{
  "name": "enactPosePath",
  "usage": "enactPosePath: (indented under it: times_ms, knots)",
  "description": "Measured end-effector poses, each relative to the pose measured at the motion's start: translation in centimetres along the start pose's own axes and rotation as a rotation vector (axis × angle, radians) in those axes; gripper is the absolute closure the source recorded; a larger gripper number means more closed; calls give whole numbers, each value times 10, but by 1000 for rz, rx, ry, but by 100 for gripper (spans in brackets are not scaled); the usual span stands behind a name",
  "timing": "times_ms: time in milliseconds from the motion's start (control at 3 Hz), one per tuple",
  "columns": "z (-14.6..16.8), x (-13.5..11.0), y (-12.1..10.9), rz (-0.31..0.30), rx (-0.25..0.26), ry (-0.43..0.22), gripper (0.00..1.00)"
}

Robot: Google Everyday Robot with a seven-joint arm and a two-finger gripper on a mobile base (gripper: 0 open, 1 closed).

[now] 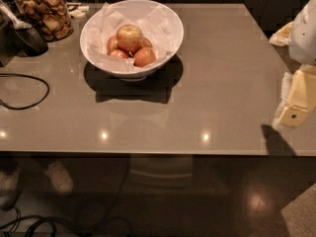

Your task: Pick apple from white bowl

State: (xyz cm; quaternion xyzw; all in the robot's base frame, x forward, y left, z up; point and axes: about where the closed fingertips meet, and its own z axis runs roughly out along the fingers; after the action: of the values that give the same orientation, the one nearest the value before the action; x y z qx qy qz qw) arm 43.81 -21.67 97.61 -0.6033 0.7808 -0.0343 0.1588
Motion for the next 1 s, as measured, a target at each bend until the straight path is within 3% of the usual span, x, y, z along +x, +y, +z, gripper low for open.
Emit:
enactPosePath:
  times_ms: [333, 667, 1000]
  knots:
    - [0, 0, 0, 0, 0, 0, 0]
    - [1, -38, -19, -9, -18, -36, 0]
    - [1, -95, -47, -45, -28, -67, 0]
